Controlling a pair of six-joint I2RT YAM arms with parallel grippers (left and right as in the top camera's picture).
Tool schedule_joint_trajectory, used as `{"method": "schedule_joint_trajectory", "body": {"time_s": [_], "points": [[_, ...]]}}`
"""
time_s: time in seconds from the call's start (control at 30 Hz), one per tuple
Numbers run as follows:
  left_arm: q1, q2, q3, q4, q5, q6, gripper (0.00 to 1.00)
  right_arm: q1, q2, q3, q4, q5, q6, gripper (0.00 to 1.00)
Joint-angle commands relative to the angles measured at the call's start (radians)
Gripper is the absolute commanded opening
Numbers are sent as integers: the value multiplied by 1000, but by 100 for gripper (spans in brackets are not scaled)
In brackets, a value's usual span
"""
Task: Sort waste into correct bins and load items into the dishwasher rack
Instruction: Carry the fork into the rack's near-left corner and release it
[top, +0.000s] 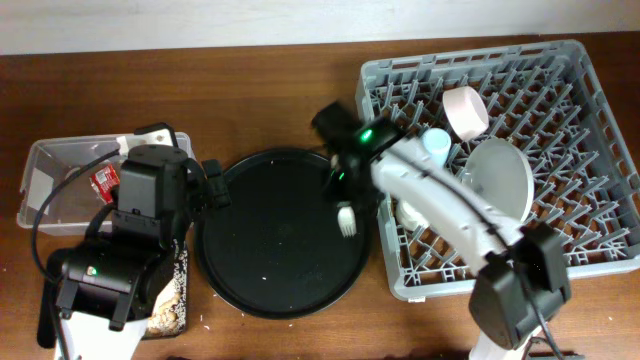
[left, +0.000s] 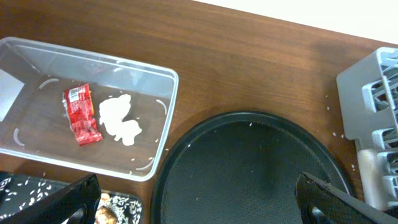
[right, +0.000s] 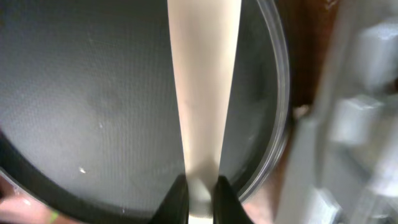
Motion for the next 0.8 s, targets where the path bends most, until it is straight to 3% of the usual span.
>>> {"method": "schedule_joint_trajectory", "body": {"time_s": [0.0, 0.17, 0.57, 0.63, 0.77], "points": [[3, -3, 13, -1, -14, 8, 99, -145, -32, 167, -96, 13, -127, 8], [3, -3, 13, -1, -14, 8, 99, -336, -16, 202, -80, 13, -322, 9], [3, -3, 13, -1, -14, 8, 99, -315, 137, 201, -28, 13, -381, 10], [3, -3, 13, -1, -14, 8, 99, -301, 141, 201, -16, 13, -381, 13], [3, -3, 13, -1, -14, 8, 99, -296, 141, 201, -4, 13, -381, 35]]}}
